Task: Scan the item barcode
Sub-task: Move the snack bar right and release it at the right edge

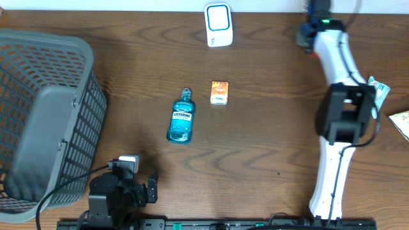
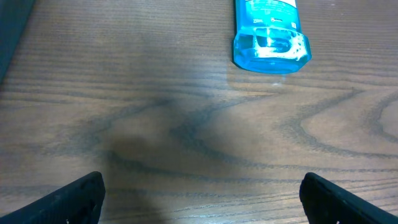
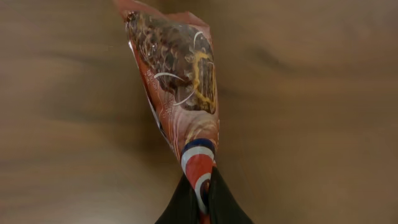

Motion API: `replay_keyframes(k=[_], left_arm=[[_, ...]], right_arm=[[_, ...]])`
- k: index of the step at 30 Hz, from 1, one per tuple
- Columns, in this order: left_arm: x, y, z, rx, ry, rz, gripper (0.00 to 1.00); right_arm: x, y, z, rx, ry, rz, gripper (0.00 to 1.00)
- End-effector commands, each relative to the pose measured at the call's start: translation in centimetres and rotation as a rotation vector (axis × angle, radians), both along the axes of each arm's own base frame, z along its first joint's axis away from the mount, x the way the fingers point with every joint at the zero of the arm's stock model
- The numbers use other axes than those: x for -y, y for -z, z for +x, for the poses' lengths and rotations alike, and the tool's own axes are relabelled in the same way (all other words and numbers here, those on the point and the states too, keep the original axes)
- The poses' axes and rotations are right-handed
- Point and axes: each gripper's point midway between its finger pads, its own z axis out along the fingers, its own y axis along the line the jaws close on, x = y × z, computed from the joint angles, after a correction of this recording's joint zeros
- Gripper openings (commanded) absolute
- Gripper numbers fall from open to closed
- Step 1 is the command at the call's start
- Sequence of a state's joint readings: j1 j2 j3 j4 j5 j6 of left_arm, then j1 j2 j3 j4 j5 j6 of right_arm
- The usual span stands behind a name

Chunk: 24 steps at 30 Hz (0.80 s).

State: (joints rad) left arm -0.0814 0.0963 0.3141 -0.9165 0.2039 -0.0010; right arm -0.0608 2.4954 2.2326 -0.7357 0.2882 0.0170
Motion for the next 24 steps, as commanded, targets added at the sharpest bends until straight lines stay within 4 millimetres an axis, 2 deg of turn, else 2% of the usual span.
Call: replay_keyframes(k=[1,3,7,10,16,17,19,20,23,24], left_arm=[[0.1,0.2,-0.1,-0.008,0.001,-0.004,1.0],[0.1,0.2,-0.1,-0.008,0.001,-0.004,1.0],[0.1,0.2,-0.1,-0.008,0.001,-0.004,1.0],[0.1,0.2,-0.1,-0.008,0.001,-0.004,1.0],[0.1,0.2,-0.1,-0.008,0.001,-0.004,1.0],[0.1,0.2,-0.1,-0.008,0.001,-0.004,1.0],[0.1,0.2,-0.1,-0.008,0.001,-0.004,1.0],[0.1,0.2,-0.1,-0.008,0.001,-0.004,1.0],[0.1,0.2,-0.1,-0.008,0.001,-0.004,1.0],[0.1,0.2,-0.1,-0.008,0.001,-0.004,1.0]], right_arm=[[5.6,-1.3,-2.1,-0.007,0.139,-0.006,0.01],[9.2,-0.3,-4.3,-0.059,0.218,0.006,0.01],[14.2,1.1,-7.4,-0.101,0.345,0.033,0.01],[16.9,2.0,-9.7,-0.138,0.409,0.045,0.01],[20.8,2.6,-13.5,-0.201,0.5,0.065,0.01],[21.3,2.4,-14.1,-0.207,0.511,0.068,0.05],[21.8,1.7,-14.7,-0.199,0.537,0.073,0.42],[22.0,1.0,-14.8,-0.183,0.55,0.074,0.55],[22.2,-1.9,-14.5,-0.122,0.558,0.066,0.79],[22.2,-3.7,-14.2,-0.081,0.556,0.057,0.88]])
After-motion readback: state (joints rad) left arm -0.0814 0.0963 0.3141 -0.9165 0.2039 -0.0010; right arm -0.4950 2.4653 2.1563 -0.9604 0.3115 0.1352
